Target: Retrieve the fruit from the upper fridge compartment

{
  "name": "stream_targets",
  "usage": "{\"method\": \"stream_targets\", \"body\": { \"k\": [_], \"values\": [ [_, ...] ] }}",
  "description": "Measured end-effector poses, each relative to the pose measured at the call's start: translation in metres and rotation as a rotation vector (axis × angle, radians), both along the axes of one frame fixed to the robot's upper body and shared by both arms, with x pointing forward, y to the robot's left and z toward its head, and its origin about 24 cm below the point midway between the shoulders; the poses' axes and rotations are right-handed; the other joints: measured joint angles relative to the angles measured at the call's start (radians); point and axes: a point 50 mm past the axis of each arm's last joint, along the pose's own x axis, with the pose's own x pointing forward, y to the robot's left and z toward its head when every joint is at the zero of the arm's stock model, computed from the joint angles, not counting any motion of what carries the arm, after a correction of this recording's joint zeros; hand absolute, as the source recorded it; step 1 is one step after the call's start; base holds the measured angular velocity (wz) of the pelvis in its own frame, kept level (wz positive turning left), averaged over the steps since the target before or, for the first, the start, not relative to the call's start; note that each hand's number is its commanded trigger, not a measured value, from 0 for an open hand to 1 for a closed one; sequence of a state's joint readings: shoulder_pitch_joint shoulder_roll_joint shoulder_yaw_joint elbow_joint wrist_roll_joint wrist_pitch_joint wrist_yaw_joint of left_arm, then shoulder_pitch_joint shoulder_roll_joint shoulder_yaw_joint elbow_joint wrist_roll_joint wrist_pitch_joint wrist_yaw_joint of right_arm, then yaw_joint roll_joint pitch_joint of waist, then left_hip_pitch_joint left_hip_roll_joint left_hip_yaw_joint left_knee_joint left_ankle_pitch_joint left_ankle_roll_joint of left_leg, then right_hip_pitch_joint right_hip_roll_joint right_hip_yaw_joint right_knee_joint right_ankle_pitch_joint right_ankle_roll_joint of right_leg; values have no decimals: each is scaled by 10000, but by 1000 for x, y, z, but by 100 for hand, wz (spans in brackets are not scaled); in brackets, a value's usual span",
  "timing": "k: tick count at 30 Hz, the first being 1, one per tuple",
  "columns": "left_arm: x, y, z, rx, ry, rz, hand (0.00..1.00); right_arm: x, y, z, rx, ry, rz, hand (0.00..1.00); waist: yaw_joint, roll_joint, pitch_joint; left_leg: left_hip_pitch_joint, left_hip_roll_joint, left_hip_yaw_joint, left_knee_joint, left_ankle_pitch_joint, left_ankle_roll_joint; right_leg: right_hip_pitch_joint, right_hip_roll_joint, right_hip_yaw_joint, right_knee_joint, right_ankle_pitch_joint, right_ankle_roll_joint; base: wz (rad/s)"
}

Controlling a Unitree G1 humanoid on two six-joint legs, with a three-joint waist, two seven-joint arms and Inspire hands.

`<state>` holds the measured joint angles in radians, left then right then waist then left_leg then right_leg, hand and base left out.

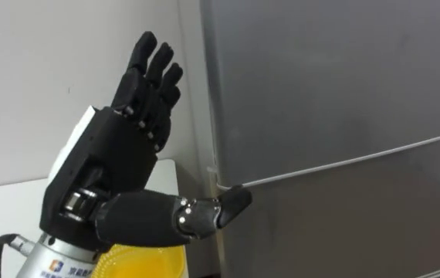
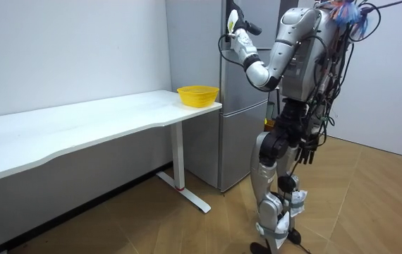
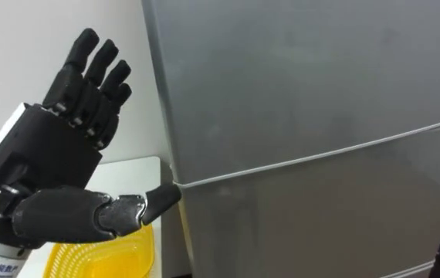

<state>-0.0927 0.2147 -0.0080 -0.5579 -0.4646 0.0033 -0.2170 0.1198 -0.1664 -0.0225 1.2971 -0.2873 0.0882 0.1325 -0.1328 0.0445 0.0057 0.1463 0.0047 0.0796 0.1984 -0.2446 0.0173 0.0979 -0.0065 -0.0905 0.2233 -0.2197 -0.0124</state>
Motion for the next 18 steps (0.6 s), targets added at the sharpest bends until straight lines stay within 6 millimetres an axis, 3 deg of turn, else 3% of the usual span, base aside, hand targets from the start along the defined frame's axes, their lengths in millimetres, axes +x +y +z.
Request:
{"method": "stream_targets", "body": {
  "k": [11, 18],
  "values": [
    [-1, -3, 0, 62, -37, -417, 0, 0, 0, 0, 17, -10, -5, 0, -11, -3, -27, 29, 14, 13, -8, 0, 0, 37, 39, 16, -36, 13, -15, 0],
    [-1, -4, -1, 101, 3, -492, 0, 1, 0, 0, 16, -2, -13, 0, -21, 148, -8, 5, 17, 27, -17, 0, 0, 37, 43, 29, -96, 12, -15, 0]
  ]
}}
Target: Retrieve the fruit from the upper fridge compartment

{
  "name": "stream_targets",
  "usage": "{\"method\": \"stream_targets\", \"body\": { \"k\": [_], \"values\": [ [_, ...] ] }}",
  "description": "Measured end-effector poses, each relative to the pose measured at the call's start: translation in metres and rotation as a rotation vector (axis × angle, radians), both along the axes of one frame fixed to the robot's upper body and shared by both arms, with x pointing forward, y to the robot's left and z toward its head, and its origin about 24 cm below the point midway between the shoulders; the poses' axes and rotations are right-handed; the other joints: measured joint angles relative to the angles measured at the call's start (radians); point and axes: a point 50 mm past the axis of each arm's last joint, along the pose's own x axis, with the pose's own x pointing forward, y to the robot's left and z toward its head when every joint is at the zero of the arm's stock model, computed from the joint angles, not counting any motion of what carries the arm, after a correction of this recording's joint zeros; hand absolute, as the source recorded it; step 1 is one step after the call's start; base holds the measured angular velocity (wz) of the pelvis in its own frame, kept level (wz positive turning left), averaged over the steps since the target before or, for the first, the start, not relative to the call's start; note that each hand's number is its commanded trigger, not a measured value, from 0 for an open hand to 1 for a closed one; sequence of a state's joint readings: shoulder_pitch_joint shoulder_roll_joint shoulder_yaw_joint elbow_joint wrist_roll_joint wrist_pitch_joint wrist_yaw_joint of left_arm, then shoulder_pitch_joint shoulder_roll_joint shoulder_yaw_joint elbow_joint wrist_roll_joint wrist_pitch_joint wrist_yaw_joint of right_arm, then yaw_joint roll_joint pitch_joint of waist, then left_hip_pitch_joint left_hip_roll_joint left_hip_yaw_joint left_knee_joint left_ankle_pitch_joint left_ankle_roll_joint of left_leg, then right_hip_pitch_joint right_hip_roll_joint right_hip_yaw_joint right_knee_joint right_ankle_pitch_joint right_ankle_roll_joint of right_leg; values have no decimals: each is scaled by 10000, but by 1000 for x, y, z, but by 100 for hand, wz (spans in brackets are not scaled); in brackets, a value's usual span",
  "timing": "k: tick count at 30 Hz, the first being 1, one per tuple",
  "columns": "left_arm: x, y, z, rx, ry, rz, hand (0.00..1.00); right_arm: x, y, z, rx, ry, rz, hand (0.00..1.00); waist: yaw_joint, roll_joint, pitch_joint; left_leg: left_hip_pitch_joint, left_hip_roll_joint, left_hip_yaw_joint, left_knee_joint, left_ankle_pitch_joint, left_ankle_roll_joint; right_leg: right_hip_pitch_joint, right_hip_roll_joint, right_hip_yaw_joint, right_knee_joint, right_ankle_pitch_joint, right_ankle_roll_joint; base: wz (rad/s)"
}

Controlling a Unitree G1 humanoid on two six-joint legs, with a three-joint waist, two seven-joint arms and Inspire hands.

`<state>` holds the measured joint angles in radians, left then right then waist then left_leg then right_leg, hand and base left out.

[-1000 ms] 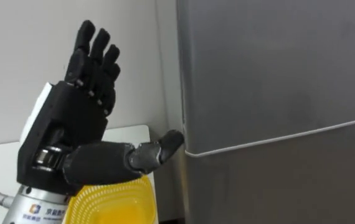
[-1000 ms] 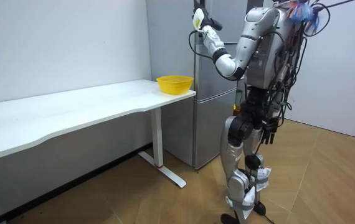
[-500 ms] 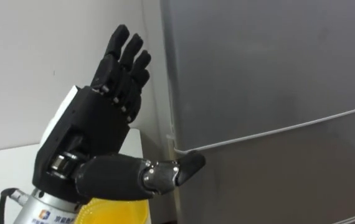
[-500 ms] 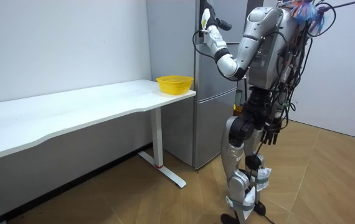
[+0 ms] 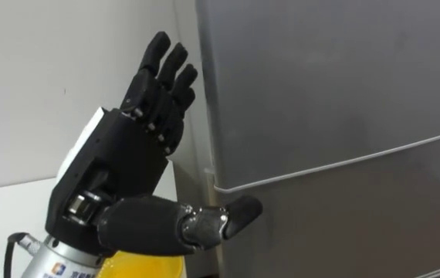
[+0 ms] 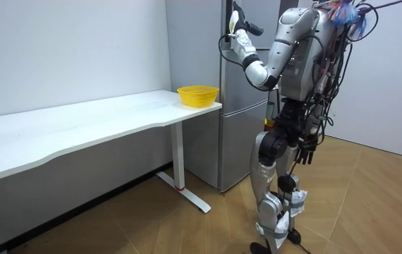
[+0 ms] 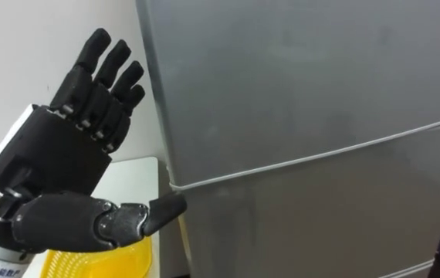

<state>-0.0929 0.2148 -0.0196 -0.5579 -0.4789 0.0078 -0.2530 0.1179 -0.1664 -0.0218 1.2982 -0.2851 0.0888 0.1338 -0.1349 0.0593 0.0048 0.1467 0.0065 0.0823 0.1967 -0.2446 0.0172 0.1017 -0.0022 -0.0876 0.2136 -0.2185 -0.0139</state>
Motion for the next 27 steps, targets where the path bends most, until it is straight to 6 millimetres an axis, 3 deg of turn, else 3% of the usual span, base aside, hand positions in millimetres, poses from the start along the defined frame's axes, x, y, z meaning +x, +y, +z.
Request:
{"method": "stream_targets", "body": {
  "k": [12, 27],
  "values": [
    [1, -9, -5, -43, 502, -521, 0, -2, 1, -1, -16, 448, 184, 0, -18, 13, 10, -6, 1, -8, -23, 0, 0, 50, 3, -7, -90, 21, 8, 0],
    [3, -13, -9, 45, 834, -693, 0, -3, 2, -1, 79, 512, 259, 0, -13, -79, 81, -8, 4, -6, -142, 1, -1, 42, 19, 7, -119, 20, 8, 0]
  ]
}}
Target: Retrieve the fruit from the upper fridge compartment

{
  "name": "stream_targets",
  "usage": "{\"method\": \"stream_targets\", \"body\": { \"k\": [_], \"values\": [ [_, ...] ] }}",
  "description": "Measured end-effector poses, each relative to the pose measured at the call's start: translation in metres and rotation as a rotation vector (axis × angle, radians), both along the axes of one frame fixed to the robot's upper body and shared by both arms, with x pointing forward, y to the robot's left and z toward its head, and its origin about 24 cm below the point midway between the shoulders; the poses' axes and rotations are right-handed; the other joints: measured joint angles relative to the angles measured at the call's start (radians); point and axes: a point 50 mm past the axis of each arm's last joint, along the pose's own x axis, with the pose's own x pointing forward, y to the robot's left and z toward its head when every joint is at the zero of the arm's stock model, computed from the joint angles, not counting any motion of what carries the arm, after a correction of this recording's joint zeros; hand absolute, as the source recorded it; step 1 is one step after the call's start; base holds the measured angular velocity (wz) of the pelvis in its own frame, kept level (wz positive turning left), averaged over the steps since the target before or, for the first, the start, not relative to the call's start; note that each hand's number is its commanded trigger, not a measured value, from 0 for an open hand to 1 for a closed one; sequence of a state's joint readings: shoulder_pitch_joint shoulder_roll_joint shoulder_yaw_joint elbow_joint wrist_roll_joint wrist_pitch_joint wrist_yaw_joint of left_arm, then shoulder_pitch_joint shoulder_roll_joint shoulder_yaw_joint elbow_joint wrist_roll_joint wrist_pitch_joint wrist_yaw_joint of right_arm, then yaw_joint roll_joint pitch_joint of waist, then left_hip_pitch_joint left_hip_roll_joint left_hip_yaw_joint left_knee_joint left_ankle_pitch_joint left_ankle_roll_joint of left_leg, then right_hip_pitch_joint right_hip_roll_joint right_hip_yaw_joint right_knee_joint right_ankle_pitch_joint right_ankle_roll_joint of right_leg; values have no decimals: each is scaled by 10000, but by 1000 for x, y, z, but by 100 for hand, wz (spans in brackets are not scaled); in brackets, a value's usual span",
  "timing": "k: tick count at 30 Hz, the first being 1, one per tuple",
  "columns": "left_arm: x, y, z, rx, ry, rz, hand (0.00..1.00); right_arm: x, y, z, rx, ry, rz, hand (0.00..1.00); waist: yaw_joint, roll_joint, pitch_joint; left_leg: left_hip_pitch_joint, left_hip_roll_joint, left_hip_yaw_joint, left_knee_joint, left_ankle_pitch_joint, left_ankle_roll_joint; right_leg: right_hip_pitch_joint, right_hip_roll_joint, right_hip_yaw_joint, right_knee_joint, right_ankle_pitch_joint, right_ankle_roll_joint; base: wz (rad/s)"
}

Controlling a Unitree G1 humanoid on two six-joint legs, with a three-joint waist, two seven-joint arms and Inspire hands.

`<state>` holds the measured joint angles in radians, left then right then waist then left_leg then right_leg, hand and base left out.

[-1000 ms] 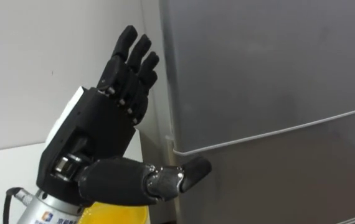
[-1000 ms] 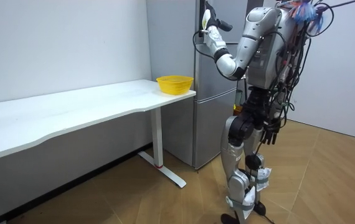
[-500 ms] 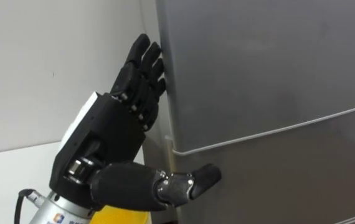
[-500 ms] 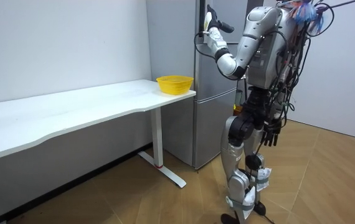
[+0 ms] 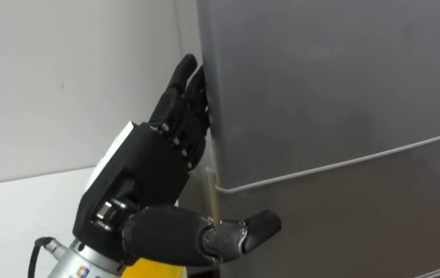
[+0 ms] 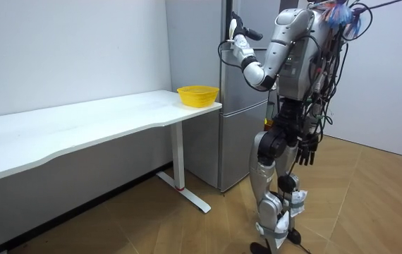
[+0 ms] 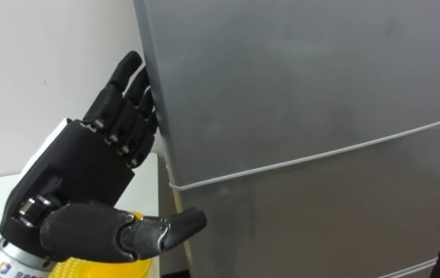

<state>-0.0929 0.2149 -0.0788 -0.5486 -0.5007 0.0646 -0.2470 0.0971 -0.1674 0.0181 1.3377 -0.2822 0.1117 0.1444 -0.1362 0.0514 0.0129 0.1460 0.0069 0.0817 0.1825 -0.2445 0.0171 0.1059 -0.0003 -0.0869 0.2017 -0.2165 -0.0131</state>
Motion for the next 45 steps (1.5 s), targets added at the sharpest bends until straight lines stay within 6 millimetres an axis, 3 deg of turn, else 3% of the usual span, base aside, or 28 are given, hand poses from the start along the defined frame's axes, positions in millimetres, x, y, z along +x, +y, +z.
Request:
{"method": "stream_targets", "body": {
  "k": [3, 4, 5, 6, 7, 13, 14, 15, 41, 45],
  "values": [
    [0, 0, 0, -1, 4, -21, 0, 0, 0, 0, 10, 1, 10, 0, 0, 2, 1, -24, -2, 1, -4, 0, 0, 0, -2, -1, -3, 0, 0, 0],
    [0, -1, 0, 0, 8, -33, 44, 0, 0, 0, 21, 14, 10, 0, -7, 2, 1, -18, -3, 9, -5, 0, 0, -22, -1, 10, -8, 0, 0, 0],
    [0, -1, 0, 1, 9, -37, 70, 0, 0, 0, 30, 25, 7, 0, -7, 2, 1, -14, -3, 12, -5, 0, 0, -27, -1, 15, -11, 0, 0, 0],
    [0, -1, 0, 1, 9, -37, 93, 0, 0, 0, 48, 42, 3, 0, -7, 4, 1, -9, -3, 17, -5, 0, 0, -24, -1, 21, -11, 0, 0, 0],
    [0, -1, 0, 1, 10, -37, 100, -1, 0, 0, 88, 63, -1, 0, -7, 5, 2, -9, -3, 19, -6, 0, 0, -26, -1, 22, -11, 0, 0, 0],
    [5, 8, -4, -61, 280, 463, 100, -1, 0, 0, 80, 192, 19, 0, 2, 8, 3, 26, -1, 18, -9, 0, 0, -26, -1, 26, -5, 2, 2, 0],
    [6, 9, -4, -146, 287, 555, 81, -1, 0, 0, 86, 192, 20, 0, 2, 5, 3, 24, -3, 18, -11, 0, 0, -24, -2, 27, -5, 4, 5, 0],
    [6, 10, -5, -172, 316, 641, 0, 0, 0, 0, 112, 200, 20, 0, -2, 3, 2, 17, -4, 18, -17, 0, 0, -18, -3, 31, -5, 5, 7, 0],
    [4, 1, -6, -145, 254, -663, 0, 2, -2, 1, 247, 469, 375, 0, -81, -57, -32, -307, 1, -7, 238, 6, 11, -195, -113, -142, 50, 49, 56, 2],
    [3, -1, -7, -116, 247, -834, 0, 2, -2, 1, 182, 516, 602, 0, -91, -37, -46, -296, 3, 168, 245, 8, 16, -193, -127, -129, 31, 67, 90, 0]
  ]
}}
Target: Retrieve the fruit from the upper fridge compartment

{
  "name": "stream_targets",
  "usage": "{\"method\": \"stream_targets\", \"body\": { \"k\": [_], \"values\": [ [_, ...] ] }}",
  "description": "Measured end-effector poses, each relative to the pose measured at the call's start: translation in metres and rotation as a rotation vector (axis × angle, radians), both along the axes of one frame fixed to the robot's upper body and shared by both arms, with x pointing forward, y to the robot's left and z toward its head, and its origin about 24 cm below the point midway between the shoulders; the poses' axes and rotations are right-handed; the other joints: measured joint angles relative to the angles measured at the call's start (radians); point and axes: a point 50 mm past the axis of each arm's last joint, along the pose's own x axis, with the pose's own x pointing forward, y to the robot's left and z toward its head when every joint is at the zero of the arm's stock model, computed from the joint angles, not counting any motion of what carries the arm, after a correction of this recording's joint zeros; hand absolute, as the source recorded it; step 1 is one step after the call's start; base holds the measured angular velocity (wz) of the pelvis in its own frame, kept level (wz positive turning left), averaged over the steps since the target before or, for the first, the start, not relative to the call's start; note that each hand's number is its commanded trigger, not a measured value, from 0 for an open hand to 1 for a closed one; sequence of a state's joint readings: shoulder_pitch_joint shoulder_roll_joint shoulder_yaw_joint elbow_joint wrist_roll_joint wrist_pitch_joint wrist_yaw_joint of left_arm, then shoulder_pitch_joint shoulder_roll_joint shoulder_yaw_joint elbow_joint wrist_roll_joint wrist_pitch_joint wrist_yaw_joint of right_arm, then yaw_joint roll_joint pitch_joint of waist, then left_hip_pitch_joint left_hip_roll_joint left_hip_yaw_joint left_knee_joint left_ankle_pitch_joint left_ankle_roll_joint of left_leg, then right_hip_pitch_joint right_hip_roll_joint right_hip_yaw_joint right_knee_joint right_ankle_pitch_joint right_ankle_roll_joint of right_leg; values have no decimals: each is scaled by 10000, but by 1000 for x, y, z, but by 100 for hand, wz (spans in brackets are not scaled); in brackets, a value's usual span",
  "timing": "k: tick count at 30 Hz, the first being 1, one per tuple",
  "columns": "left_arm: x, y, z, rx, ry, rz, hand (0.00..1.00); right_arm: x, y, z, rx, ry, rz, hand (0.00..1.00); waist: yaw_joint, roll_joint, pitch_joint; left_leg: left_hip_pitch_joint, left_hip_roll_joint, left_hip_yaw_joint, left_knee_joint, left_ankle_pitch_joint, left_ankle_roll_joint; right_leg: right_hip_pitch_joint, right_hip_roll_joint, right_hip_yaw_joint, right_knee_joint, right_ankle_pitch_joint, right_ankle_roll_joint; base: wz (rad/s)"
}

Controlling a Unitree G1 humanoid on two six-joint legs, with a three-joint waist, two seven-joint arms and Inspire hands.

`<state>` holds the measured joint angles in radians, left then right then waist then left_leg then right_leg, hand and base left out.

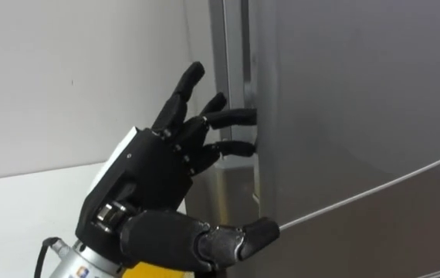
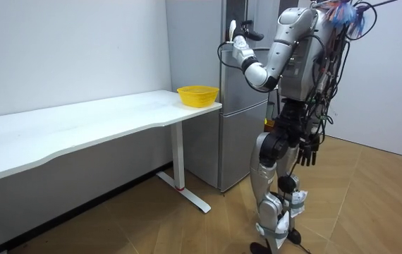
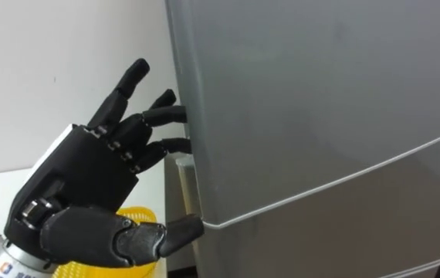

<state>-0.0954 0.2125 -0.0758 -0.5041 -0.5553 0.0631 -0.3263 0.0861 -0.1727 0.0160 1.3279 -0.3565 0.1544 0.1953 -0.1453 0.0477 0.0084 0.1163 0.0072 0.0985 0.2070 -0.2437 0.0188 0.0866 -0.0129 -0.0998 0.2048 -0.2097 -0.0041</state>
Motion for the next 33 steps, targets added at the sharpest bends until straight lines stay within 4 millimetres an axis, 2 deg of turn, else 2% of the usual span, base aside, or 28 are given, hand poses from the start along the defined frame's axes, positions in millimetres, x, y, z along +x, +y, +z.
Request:
{"method": "stream_targets", "body": {
  "k": [11, 14, 18, 21, 25, 33],
  "values": [
    [-2, -6, 3, -130, -291, -448, 0, 1, -1, 0, -93, -89, 99, 0, -158, 90, -21, 56, 21, 160, -81, -1, 7, -14, 23, 96, -5, 25, 15, -2],
    [-2, -13, 7, -266, -405, -999, 0, 3, -4, 1, -128, -211, 141, 0, -195, 157, -30, 185, 49, 393, -216, -1, 8, -9, 40, 212, -1, 29, 12, -17],
    [-5, -33, 16, -260, -888, -2510, 0, 8, -10, 3, -231, -455, 221, 0, -254, 185, -47, 168, 95, 674, -243, -1, 8, -84, 89, 427, -15, 89, 14, -16],
    [-9, -44, 19, 8, -1139, -3656, 0, 13, -11, 3, -248, -662, 186, 0, -466, 200, -46, 164, 118, 788, -235, -1, 8, -121, 103, 487, -23, 113, 1, -9],
    [-9, -56, 16, 834, -1093, -4613, 0, 19, -16, 6, -328, -1002, 14, 0, -684, 349, -19, 188, 147, 1077, -201, -1, 7, -175, 139, 722, -24, 132, -14, -17],
    [-7, -61, 9, 1454, -885, -5373, 0, 17, -23, 8, -423, -1269, -427, 0, -1143, 403, -22, 373, 184, 1493, -207, 0, 6, -197, 152, 1071, 19, 140, -30, -15]
  ]
}}
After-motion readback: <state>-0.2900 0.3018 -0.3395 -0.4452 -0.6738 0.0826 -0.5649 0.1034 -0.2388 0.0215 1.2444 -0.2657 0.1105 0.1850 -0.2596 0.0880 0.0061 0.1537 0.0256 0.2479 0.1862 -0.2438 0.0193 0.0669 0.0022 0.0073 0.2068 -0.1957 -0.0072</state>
